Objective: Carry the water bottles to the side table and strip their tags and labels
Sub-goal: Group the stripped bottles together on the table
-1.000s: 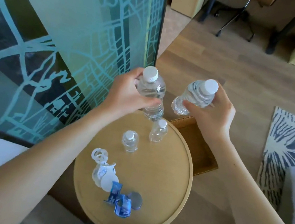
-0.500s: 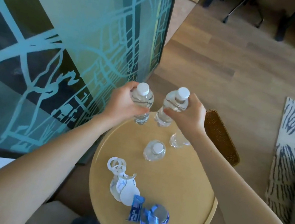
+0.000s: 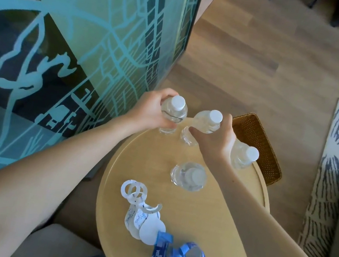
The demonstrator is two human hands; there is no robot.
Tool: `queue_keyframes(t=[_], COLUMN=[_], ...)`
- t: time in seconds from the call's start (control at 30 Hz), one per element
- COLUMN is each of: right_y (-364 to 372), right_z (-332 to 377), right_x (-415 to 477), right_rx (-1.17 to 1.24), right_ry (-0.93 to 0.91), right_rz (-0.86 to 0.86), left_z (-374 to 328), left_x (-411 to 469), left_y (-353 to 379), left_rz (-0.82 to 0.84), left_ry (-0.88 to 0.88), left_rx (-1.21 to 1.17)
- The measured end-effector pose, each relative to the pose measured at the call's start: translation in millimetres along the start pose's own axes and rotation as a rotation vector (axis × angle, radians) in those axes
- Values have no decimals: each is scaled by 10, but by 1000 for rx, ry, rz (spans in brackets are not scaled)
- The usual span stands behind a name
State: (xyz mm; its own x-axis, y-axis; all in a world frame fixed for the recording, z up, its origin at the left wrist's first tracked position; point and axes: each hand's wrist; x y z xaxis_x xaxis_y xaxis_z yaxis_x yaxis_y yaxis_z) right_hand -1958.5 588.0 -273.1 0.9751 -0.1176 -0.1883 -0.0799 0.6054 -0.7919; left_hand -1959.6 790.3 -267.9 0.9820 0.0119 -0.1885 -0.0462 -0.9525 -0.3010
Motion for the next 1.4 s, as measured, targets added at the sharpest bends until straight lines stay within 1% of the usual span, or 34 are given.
queue_keyframes(t=[0.23,0.4,0.63,0.83,0.93,1.0,1.1,1.17,1.27,1.33,1.4], right_y=[-81,-82,-33,-32,-173,-359,-759,-1047,-1364,-1425,-1380], right_z=[-37,-38,-40,-35,41,116,144,38,-246,-453,-645], right_x=[10,-37,-87,-102,-173,-265,-422,-525,-623,-644,-638], right_rx=[-10,-32,-14,-2,2,-7,-1,48,72,62,51], right_ry=[17,10,34,5,-69,-150,-284,-336,-326,-277,-226], right_rz=[14,21,30,13,-10,-29,-126,-168,-135,-81,-8], left_z=[-23,-32,-56,-68,-142,-245,-435,-541,-596,-568,-490], left_x=[6,-49,4,-53,-159,-292,-612,-859,-1172,-1316,-1397], left_y=[162,265,232,255,227,162,113,166,361,542,746], left_rz=[15,31,118,118,131,43,-160,-204,-112,-26,21], left_ry=[14,27,-2,-28,-53,-75,-28,4,23,32,15], left_rx=[16,-17,-55,-32,-16,-72,-248,-316,-242,-136,-81])
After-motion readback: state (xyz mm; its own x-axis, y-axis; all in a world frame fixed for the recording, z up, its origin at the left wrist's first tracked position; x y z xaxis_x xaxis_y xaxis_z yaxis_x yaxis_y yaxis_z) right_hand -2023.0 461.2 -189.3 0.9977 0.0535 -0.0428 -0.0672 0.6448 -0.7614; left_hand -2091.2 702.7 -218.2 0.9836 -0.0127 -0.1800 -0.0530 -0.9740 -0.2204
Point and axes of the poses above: each hand's wrist, its own x-axis towards the middle knuckle, its own y-axis out of the palm, z = x × y, and after that the axes turned 15 degrees about -x, right-handed
